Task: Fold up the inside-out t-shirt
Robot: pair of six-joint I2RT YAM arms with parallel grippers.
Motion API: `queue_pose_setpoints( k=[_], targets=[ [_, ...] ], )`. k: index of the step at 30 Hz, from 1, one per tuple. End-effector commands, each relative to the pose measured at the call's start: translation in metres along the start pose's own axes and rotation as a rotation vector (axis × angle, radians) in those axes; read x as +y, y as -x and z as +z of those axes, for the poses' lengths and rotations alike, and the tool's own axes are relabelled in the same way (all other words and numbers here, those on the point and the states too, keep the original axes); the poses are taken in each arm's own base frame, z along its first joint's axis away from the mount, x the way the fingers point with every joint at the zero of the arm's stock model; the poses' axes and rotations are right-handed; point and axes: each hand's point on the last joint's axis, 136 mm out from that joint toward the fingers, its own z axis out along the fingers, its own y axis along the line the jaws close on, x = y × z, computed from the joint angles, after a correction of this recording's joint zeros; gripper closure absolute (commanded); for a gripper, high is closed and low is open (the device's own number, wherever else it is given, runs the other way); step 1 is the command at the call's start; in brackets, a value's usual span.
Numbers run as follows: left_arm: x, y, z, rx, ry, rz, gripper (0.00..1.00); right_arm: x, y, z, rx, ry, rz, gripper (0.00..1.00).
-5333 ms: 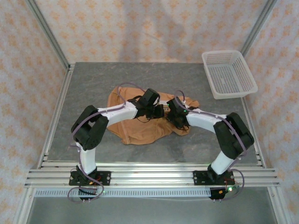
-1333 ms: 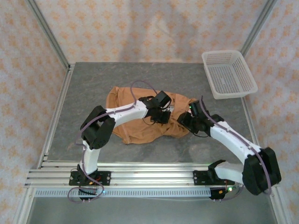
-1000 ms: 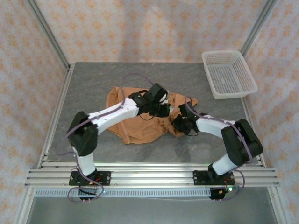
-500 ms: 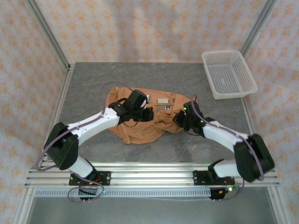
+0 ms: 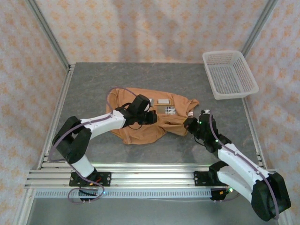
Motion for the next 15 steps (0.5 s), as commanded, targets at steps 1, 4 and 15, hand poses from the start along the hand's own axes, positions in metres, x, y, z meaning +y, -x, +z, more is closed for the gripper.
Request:
queue_pose_setpoints(
  k=[1, 4, 15],
  targets=[
    [-0.018, 0.022, -0.02, -0.088, -0.061, 0.001, 1.0, -0.066, 0.016, -0.016, -0.093, -0.366, -0.012, 0.8],
    [-0.026, 0.023, -0.019, -0.091, -0.098, -0.009, 1.0, -0.038, 0.016, -0.012, -0.02, -0.329, -0.07, 0.69],
    [-0.028, 0.022, -0.013, -0.081, -0.096, -0.006, 1.0, 0.061, -0.041, 0.025, 0.226, -0.121, -0.354, 0.79]
  ],
)
